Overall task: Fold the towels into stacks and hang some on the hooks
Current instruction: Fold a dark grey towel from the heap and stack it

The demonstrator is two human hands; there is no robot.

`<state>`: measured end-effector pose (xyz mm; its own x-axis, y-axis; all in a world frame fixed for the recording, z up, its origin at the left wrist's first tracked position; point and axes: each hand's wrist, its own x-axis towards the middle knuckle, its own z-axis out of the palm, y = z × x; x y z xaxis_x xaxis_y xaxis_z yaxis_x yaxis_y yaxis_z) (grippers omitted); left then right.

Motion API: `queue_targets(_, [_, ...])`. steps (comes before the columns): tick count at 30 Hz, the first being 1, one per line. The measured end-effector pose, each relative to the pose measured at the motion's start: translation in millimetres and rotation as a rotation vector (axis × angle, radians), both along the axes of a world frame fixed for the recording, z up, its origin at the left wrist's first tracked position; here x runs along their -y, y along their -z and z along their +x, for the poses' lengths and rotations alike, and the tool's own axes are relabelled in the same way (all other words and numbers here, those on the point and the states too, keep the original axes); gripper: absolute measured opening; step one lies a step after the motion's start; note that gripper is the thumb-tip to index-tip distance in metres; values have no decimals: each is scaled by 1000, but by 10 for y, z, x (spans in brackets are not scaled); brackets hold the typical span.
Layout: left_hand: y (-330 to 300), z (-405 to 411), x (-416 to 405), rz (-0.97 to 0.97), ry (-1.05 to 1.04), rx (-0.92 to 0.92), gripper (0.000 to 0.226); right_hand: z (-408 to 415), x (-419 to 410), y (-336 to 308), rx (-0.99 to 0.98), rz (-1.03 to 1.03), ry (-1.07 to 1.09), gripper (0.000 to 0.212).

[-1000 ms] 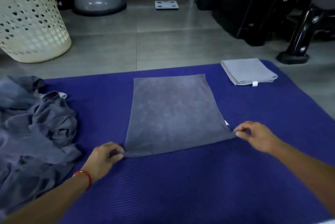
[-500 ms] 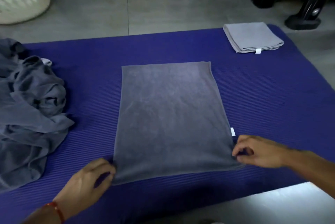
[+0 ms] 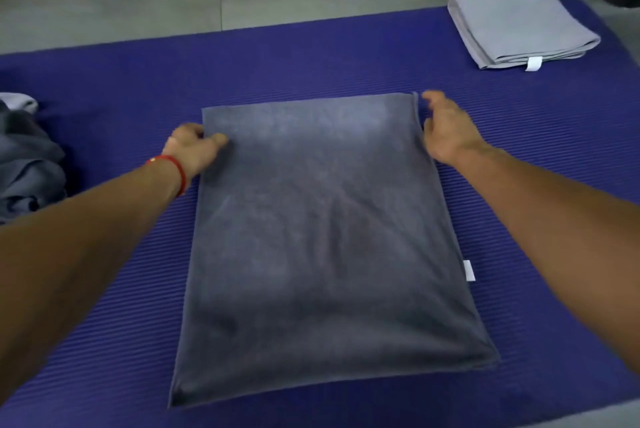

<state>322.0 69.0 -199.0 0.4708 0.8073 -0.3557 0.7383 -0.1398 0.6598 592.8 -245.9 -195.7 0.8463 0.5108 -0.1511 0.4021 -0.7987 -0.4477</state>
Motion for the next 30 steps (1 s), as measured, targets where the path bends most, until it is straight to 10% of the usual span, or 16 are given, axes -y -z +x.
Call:
queue_targets(4, [94,166,-235,-120,-168,100,43,311,-202,16,8,13,-61,70])
queue_targets(14, [94,293,-473,-336,-127,35,10,645,-209,21,199,180,8,18])
queue_targets(23, [-28,352,-547,-427,-144,-55,23,696,-181,136,-168,468,356,29])
queue_targets(25, [-47,359,-532,-430,-149,-60,27,660,-204,91,-173,410,327,4])
queue_targets(30, [-85,339,-551,-352,-147,-79,26,618,-268,147,-56,87,13,28])
